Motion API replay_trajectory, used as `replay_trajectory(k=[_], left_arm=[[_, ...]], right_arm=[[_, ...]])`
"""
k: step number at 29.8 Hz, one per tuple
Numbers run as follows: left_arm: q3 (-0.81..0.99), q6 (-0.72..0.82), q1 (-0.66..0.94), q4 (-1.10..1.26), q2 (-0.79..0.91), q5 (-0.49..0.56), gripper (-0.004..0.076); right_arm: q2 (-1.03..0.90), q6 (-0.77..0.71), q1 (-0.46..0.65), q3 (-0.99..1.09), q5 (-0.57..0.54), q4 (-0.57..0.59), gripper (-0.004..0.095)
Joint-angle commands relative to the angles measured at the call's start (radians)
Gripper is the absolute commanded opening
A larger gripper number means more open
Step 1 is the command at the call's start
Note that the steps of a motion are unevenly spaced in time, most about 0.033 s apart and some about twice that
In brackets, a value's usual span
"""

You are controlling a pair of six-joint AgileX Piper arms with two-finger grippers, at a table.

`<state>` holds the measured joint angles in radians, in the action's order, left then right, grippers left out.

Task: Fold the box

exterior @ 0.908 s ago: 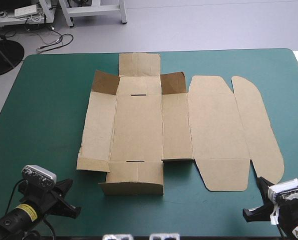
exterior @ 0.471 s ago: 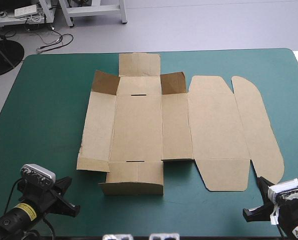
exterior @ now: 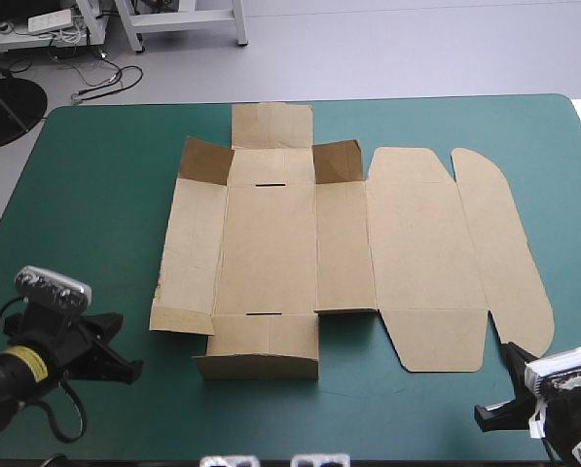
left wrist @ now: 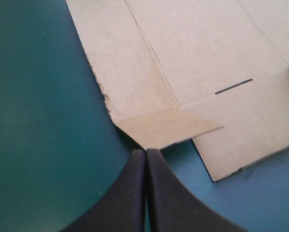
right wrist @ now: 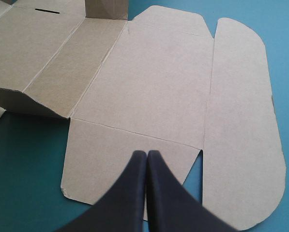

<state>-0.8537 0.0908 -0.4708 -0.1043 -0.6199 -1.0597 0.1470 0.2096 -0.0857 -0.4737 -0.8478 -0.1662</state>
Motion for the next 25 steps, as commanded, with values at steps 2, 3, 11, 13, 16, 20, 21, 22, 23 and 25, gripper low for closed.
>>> replay_trajectory(k=[2,3,11,13,16,20,21,22,23,25], left_arm=[[-0.18,0.012,-0.007,-0.115,-0.178,0.011,0.0006],[-0.205,0.012,-0.007,-0.132,-0.208,0.006,0.0014],[-0.358,-0.003,-0.007,-0.145,-0.429,-0.001,0.0015],[-0.376,-0.003,-0.004,-0.128,-0.478,0.001,0.0015],[-0.387,-0.044,0.05,-0.035,-0.539,0.019,0.0015],[-0.387,-0.233,0.217,0.242,-0.621,0.043,0.0015],[-0.387,-0.282,0.259,0.306,-0.634,0.038,0.0015],[-0.387,-0.341,0.316,0.379,-0.649,0.026,0.0015],[-0.387,-0.404,0.374,0.449,-0.662,0.007,0.0015],[-0.387,-0.493,0.479,0.548,-0.683,-0.032,0.0015]], right_arm=[[0.014,0.008,-0.003,-0.031,0.075,-0.011,-0.0015],[0.014,0.008,-0.003,-0.031,0.075,-0.011,-0.0015],[0.014,0.009,-0.003,-0.031,0.058,-0.011,-0.0015],[0.014,0.009,-0.003,-0.031,0.054,-0.011,-0.0015],[0.014,0.01,-0.003,-0.031,0.052,-0.011,-0.0015],[0.014,0.023,-0.003,-0.031,0.052,-0.011,-0.0015],[0.014,0.023,-0.003,-0.031,0.052,-0.011,-0.0015],[0.014,0.026,-0.003,-0.031,0.052,-0.011,-0.0015],[0.014,0.026,-0.003,-0.031,0.052,-0.011,-0.0015],[0.014,0.029,-0.003,-0.031,0.052,-0.011,-0.0015]])
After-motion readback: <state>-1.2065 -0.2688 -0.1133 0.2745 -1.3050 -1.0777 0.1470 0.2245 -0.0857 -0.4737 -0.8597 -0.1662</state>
